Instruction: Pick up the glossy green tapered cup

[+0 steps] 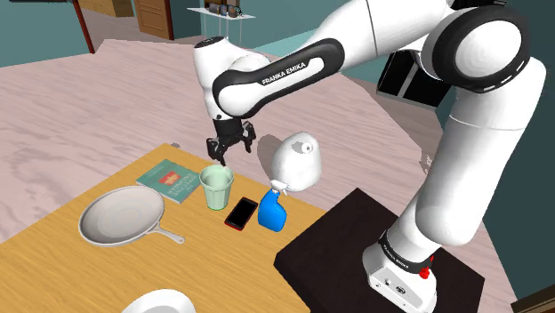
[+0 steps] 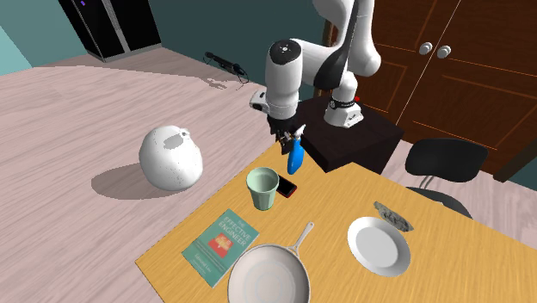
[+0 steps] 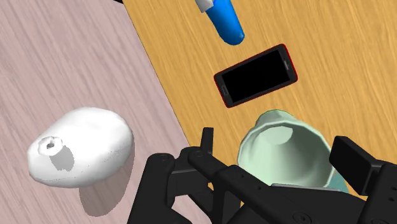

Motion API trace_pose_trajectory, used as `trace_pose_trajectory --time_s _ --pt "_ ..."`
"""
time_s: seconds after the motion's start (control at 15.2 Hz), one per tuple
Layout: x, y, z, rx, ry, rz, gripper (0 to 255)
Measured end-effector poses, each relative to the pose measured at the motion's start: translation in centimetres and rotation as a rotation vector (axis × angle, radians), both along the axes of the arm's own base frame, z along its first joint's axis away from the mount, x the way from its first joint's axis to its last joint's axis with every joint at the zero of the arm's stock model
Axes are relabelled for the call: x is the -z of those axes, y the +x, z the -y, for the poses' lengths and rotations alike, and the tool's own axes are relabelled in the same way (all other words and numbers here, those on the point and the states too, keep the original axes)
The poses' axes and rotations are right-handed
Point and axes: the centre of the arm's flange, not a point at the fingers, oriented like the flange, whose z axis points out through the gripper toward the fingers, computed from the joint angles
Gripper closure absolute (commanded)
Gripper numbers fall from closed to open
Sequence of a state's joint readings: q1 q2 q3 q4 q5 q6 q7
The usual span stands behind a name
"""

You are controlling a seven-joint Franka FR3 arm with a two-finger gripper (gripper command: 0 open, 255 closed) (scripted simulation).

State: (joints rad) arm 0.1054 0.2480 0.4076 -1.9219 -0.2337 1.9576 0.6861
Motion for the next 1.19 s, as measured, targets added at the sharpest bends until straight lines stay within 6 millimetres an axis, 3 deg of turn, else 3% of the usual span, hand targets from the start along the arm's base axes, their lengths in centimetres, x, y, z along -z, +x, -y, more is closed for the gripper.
trace_pose_trajectory --time_s 0.73,1.19 --pt "11.4 7.6 -8.4 0.016 -0.082 -0.042 0" --pt "15.2 8.3 -8.8 0.018 -0.091 -0.046 0"
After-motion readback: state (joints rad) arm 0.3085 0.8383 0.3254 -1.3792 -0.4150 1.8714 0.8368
